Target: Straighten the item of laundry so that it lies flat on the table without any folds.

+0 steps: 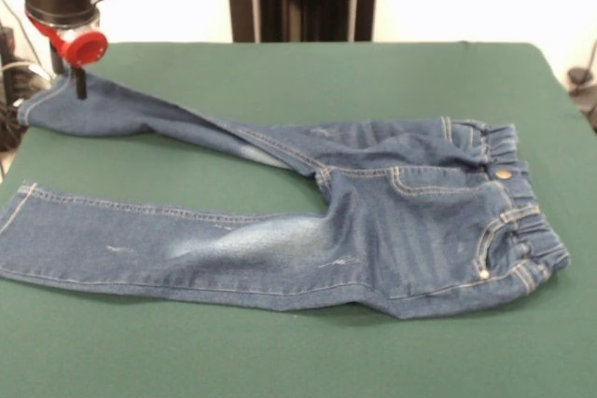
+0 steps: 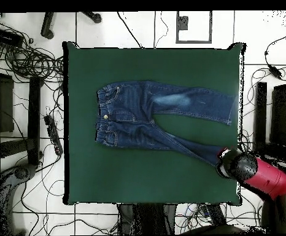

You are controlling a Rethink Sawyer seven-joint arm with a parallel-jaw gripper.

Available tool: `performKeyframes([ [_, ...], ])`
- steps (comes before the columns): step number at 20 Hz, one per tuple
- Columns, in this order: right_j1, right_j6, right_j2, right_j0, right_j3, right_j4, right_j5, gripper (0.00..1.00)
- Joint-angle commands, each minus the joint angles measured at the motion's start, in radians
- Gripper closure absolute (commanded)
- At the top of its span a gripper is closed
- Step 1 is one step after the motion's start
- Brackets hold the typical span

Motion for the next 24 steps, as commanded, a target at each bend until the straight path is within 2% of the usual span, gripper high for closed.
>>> performKeyframes([
  [1, 0.071, 0.089, 0.056, 0.049, -0.017, 0.037, 0.122, 0.00],
  [3, 0.061, 0.095, 0.061, 0.048, -0.017, 0.043, 0.121, 0.00],
  [7, 0.052, 0.095, 0.136, -0.003, 0.004, 0.083, 0.063, 0.00],
  [11, 0.086, 0.107, 0.120, 0.005, -0.011, 0.085, 0.064, 0.00],
  [17, 0.127, 0.106, 0.113, -0.003, -0.032, 0.110, 0.131, 0.00],
  [24, 0.086, 0.177, 0.086, 0.022, 0.009, 0.205, 0.302, 0.00],
])
